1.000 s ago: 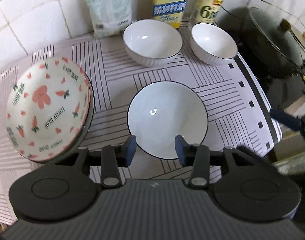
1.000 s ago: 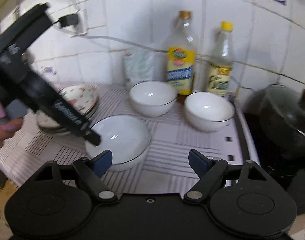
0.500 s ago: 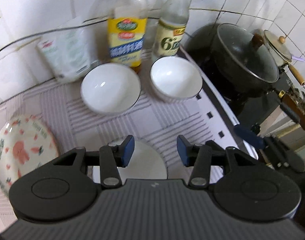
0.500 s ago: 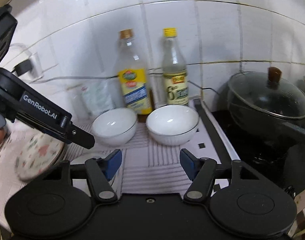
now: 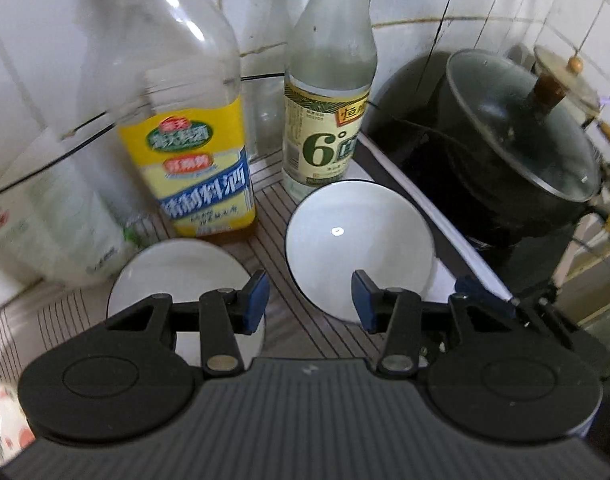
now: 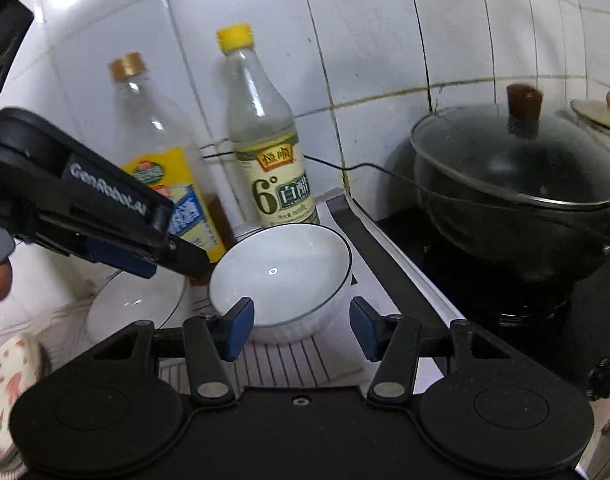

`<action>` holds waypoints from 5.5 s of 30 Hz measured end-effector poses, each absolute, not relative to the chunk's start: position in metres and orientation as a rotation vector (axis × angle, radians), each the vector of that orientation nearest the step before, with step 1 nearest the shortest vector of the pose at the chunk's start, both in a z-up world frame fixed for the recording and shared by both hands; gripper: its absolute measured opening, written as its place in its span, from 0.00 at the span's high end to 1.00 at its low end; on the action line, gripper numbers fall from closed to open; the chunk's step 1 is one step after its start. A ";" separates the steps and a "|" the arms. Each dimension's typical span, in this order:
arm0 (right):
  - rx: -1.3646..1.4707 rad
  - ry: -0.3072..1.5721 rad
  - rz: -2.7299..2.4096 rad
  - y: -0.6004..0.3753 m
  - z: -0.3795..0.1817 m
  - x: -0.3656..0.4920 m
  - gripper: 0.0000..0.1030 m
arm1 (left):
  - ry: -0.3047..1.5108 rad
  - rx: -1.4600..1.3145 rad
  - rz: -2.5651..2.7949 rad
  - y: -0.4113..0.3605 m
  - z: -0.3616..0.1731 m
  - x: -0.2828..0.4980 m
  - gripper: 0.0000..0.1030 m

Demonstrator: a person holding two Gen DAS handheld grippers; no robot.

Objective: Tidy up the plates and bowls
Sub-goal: 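Open the left gripper and reach it to the next white bowl rim, then grasp the white bowl with the left gripper and lower it into the first bowl, then open the left gripper and reach to the third white bowl rim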

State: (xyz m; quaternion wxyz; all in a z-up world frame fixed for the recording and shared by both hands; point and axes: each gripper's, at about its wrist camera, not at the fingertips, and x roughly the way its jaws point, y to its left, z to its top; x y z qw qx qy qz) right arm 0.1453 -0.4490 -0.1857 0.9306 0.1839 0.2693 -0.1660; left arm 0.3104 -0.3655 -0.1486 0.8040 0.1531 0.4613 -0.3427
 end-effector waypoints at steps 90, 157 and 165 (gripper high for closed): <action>0.287 0.736 -0.015 -0.344 -0.166 0.119 0.83 | 1.281 0.255 -0.472 -0.218 -0.146 0.223 0.88; 0.434 0.770 0.109 -0.416 -0.198 0.239 0.48 | 0.984 0.187 -0.508 -0.239 -0.173 0.339 0.65; 0.470 0.804 0.073 -0.419 -0.207 0.262 0.61 | 1.035 0.107 -0.448 -0.241 -0.188 0.361 0.61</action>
